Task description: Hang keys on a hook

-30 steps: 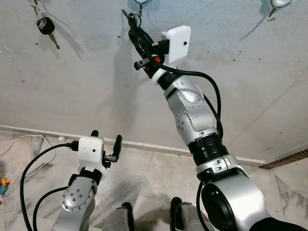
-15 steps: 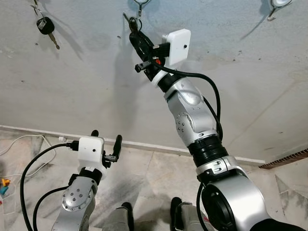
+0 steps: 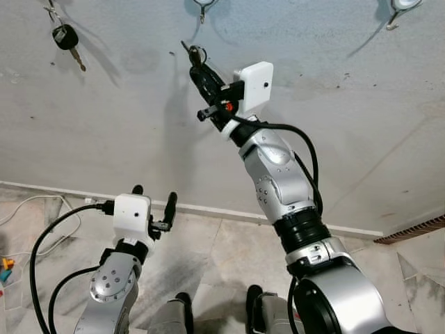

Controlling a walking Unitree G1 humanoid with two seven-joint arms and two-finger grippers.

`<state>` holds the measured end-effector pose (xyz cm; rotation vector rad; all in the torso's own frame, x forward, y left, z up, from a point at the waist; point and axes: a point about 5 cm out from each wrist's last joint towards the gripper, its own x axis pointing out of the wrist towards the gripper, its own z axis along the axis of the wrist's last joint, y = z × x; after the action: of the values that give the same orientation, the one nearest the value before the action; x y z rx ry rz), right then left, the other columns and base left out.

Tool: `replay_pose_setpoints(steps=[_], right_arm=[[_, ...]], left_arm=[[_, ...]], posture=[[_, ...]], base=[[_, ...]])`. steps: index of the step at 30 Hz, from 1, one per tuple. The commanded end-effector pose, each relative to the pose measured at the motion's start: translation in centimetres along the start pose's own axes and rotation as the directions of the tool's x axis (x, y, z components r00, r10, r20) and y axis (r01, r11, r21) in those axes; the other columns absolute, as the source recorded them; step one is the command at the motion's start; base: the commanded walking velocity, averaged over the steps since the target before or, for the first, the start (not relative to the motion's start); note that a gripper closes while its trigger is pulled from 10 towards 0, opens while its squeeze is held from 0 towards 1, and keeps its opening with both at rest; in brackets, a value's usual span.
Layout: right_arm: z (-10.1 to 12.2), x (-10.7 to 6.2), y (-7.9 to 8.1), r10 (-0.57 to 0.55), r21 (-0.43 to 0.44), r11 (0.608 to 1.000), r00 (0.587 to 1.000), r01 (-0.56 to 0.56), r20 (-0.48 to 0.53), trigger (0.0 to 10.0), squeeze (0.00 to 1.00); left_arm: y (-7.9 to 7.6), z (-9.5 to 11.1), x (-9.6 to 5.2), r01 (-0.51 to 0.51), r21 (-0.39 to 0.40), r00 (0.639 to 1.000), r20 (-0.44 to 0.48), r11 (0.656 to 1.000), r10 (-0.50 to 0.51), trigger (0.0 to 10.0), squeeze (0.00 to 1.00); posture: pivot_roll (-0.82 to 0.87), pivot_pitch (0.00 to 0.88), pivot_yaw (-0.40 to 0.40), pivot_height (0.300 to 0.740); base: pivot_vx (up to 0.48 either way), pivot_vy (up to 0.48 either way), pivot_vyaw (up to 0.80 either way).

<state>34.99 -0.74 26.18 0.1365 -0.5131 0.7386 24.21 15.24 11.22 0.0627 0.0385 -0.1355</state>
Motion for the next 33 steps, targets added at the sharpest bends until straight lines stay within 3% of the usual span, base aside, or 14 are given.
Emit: replay_pose_setpoints(steps=[1,11,33], right_arm=[[0.5,0.1,1.3,0.023,-0.021,1.000,0.999,-0.022,0.044,10.0,0.00],[2.5,0.5,1.1,0.017,-0.108,0.994,0.994,-0.005,0.108,10.0,0.00],[2.5,0.5,1.1,0.017,-0.108,0.994,0.994,-0.005,0.108,10.0,0.00]], left_arm=[[0.3,-0.5,-0.4,-0.005,0.004,1.000,-0.026,1.000,0.005,10.0,0.00],[0.3,-0.5,-0.3,-0.001,0.003,1.000,-0.023,1.000,0.001,10.0,0.00],[0.3,-0.5,-0.3,-0.001,0.003,1.000,-0.023,1.000,0.001,10.0,0.00]], posture=[[0.14,0.301,0.052,0.740],[0.14,0.302,0.058,0.740],[0.14,0.302,0.058,0.740]], base=[[0.000,0.000,0.00],[0.000,0.000,0.00],[0.000,0.000,0.00]])
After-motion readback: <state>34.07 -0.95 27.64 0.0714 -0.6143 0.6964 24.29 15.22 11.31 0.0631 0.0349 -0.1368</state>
